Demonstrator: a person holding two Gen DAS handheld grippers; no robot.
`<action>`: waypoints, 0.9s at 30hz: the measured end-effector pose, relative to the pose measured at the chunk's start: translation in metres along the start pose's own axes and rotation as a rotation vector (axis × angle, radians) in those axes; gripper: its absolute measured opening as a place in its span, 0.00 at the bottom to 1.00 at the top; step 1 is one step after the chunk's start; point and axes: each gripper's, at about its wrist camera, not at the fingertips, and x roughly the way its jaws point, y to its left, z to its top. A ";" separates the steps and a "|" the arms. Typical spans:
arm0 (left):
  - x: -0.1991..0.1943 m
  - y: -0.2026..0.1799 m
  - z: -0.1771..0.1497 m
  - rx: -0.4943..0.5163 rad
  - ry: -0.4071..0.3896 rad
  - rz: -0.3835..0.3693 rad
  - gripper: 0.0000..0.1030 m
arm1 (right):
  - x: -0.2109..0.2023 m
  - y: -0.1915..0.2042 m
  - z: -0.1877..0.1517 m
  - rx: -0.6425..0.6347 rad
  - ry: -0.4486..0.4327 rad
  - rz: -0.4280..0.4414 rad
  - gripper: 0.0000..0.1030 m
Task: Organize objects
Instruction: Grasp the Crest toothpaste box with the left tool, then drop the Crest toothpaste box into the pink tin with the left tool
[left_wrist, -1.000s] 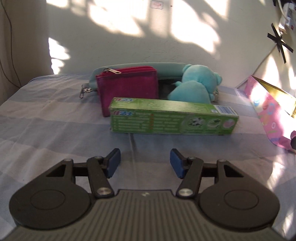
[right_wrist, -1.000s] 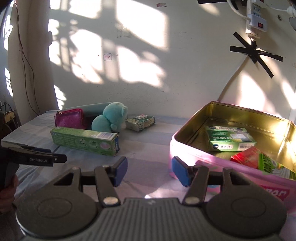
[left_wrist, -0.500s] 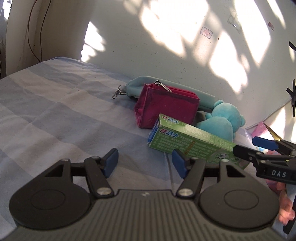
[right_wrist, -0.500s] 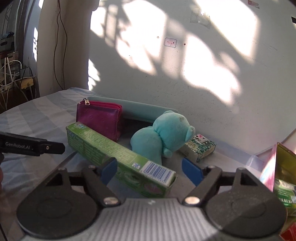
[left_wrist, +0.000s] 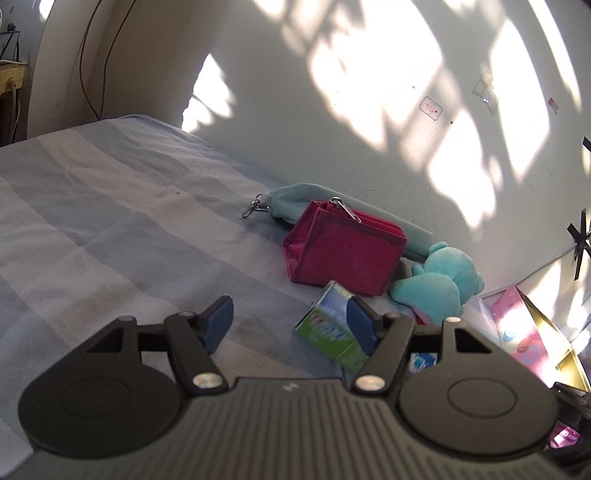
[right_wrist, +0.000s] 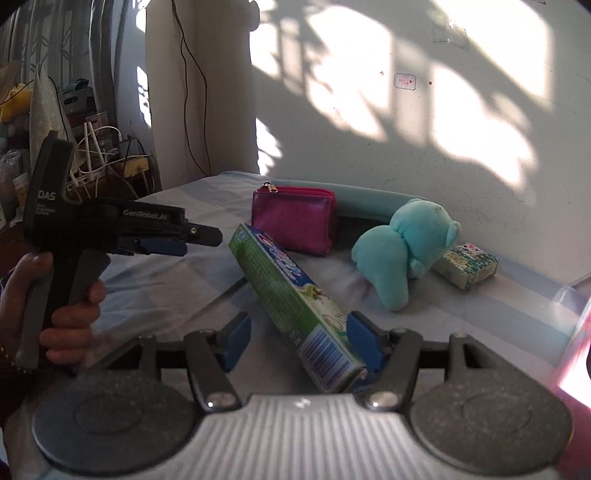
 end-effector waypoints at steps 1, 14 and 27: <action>0.000 -0.002 -0.001 0.011 0.001 -0.007 0.68 | -0.003 0.001 -0.004 0.003 0.001 -0.002 0.59; 0.038 -0.017 0.013 0.059 0.071 -0.042 0.78 | 0.017 -0.012 -0.023 0.104 0.071 -0.070 0.70; -0.002 -0.078 0.015 0.085 0.052 -0.228 0.57 | -0.054 -0.012 -0.025 0.085 -0.114 -0.236 0.53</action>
